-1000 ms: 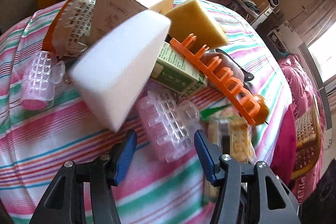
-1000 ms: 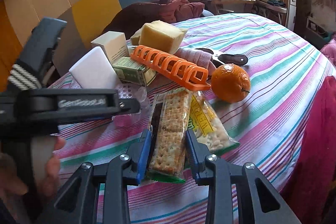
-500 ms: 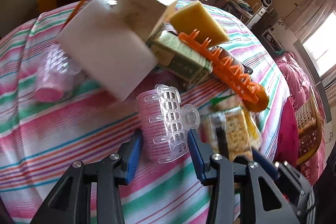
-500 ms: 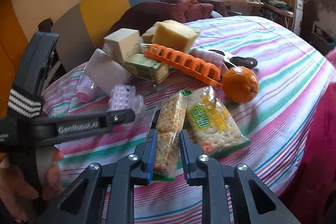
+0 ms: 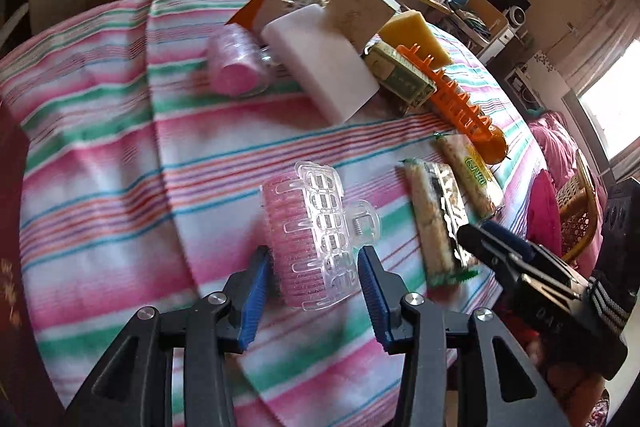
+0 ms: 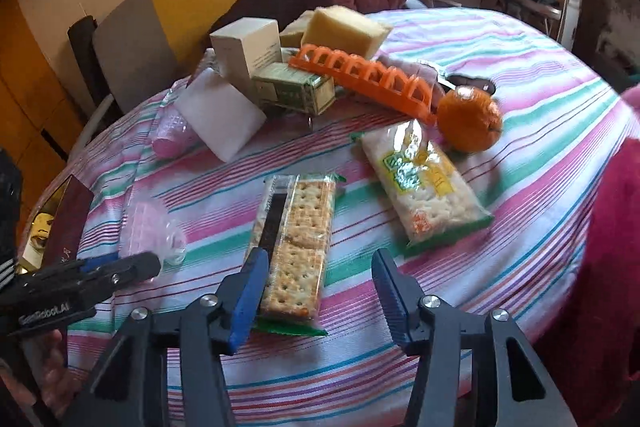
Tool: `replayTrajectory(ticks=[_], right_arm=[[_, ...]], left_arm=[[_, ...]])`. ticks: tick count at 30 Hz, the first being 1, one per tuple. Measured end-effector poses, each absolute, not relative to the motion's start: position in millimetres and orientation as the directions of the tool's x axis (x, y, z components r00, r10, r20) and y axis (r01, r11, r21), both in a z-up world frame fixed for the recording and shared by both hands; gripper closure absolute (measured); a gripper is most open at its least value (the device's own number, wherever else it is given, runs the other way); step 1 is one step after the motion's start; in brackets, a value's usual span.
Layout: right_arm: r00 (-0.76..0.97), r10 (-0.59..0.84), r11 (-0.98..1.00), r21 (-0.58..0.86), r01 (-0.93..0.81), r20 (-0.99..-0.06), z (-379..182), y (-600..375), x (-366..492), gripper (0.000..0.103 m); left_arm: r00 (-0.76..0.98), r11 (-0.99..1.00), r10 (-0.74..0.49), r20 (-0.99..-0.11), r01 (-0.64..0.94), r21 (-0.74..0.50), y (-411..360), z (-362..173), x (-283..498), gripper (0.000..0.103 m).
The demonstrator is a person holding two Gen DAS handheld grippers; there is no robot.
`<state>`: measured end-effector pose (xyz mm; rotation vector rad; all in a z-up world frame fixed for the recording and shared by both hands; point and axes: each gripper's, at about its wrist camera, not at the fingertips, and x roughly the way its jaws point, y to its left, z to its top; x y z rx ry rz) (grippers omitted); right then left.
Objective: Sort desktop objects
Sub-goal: 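Grasp the cracker pack with the right tool while the left tool grasps the pink hair roller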
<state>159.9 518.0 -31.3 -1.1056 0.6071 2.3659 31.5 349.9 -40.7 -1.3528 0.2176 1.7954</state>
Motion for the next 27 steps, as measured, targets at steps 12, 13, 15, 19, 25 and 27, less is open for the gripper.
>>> replayTrajectory(ticks=[12,13,15,19,25,27], right_arm=[[-0.466,0.271,-0.815,0.056,-0.576,-0.843,-46.1,495.4,126.1,0.053],[-0.466,0.268,-0.816,0.058,-0.575,-0.843,-45.9,494.8,126.4,0.053],[-0.471,0.258,-0.814,0.072,-0.576,-0.844,-44.8,494.0,128.4,0.054],[-0.481,0.237,-0.809,0.102,-0.578,-0.844,-42.1,489.3,132.8,0.055],[-0.515,0.193,-0.813,0.157,-0.56,-0.835,-33.7,474.5,130.2,0.055],[-0.527,0.184,-0.819,0.167,-0.549,-0.83,-29.8,466.5,128.2,0.055]], left_arm=[[-0.113,-0.632,0.473,-0.874,-0.735,-0.246,368.8,-42.8,32.9,0.05],[-0.116,-0.628,0.477,-0.871,-0.738,-0.245,367.1,-43.0,33.0,0.053],[-0.118,-0.622,0.487,-0.865,-0.742,-0.249,362.6,-43.3,32.8,0.055],[-0.104,-0.611,0.501,-0.859,-0.746,-0.266,352.6,-42.3,32.1,0.056],[-0.086,-0.609,0.524,-0.848,-0.733,-0.302,335.0,-37.8,31.0,0.056],[-0.088,-0.611,0.53,-0.844,-0.73,-0.307,327.5,-34.7,30.3,0.056]])
